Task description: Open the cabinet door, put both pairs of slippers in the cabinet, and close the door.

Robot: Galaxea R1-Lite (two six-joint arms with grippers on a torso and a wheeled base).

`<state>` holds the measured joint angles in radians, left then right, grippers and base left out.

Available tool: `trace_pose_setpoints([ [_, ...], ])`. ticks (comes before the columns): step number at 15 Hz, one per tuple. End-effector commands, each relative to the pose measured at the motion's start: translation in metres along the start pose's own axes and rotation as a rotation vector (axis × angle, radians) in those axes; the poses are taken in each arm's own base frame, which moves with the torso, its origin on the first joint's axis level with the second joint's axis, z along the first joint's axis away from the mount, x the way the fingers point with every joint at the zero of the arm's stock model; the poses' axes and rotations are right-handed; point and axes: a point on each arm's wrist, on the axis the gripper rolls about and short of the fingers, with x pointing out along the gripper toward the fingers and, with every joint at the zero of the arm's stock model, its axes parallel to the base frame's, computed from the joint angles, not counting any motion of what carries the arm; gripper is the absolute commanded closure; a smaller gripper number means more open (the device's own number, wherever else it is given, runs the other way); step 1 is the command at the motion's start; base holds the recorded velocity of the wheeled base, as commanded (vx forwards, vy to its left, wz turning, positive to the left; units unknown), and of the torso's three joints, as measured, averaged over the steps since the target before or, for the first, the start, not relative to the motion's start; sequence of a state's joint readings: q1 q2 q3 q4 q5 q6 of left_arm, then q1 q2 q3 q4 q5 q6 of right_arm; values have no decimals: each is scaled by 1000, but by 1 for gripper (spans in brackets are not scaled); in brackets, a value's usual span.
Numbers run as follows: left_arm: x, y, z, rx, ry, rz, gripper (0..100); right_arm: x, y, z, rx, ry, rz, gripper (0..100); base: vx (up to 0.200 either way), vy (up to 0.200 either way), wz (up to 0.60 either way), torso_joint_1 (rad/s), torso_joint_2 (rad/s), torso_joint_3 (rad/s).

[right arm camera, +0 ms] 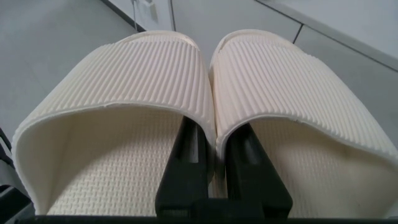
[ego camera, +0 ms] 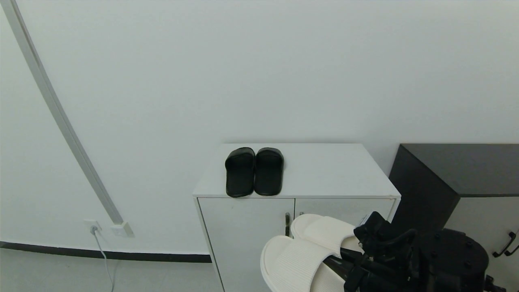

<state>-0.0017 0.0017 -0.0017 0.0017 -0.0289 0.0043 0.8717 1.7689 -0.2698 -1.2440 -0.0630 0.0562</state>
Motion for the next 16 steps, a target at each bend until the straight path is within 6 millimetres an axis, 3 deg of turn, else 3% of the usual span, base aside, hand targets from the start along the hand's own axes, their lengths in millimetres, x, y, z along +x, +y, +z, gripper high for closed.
trace_pose_setpoints([
  [1,0,0,0,0,1,0,0,0,0,-1,0,3,1,100,0,0,0,-159,378,212],
  [16,0,0,0,2,0,1,0,-2,2,-2,-4,6,7,100,0,0,0,-209,506,297],
])
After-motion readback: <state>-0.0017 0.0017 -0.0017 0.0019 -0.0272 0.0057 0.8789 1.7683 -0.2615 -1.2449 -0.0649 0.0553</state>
